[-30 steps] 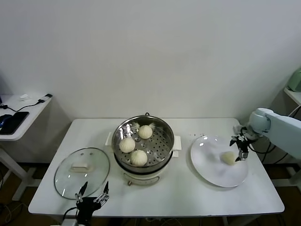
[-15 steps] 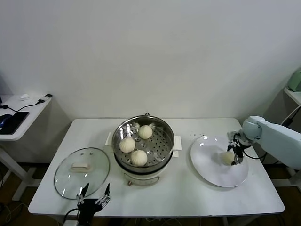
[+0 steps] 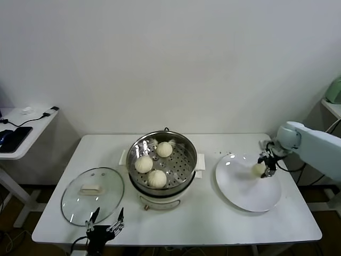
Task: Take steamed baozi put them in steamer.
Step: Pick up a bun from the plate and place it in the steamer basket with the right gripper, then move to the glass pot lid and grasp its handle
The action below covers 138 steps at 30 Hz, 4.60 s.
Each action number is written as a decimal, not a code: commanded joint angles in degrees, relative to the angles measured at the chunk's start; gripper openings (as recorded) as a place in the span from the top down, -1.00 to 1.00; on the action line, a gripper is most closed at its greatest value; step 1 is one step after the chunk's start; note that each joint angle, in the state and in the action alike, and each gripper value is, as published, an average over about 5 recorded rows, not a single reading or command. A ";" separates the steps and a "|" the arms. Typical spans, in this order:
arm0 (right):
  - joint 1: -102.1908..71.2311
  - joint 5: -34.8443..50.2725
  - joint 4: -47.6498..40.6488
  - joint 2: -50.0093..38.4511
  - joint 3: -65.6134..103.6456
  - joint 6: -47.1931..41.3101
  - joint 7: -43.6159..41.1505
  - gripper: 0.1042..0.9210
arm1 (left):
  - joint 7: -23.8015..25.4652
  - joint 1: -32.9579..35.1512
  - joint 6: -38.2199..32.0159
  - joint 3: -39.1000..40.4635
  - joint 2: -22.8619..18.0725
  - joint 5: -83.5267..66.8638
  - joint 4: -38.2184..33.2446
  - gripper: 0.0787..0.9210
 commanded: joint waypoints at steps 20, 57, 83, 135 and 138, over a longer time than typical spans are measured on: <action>33.74 46.56 23.31 31.60 -21.44 -17.25 12.35 -0.34 | -0.13 -2.41 -0.34 1.37 0.25 0.29 0.14 -0.77; 15.18 36.69 14.50 28.03 -11.87 -15.53 14.33 -0.67 | -0.36 -3.01 -0.32 1.19 0.75 -0.12 1.08 -0.77; -28.28 28.12 25.02 -10.96 52.49 -1.77 47.67 -0.76 | -3.41 -5.87 -4.42 -0.64 2.37 -5.89 0.32 -0.77; -105.78 8.36 28.50 27.62 112.31 24.17 53.37 -0.76 | -27.91 -12.61 -14.72 -6.73 12.10 80.12 29.82 -0.77; -105.71 8.25 28.57 27.69 112.14 23.75 53.77 -0.76 | -28.33 -14.13 -13.79 -6.31 12.07 81.56 31.66 -0.77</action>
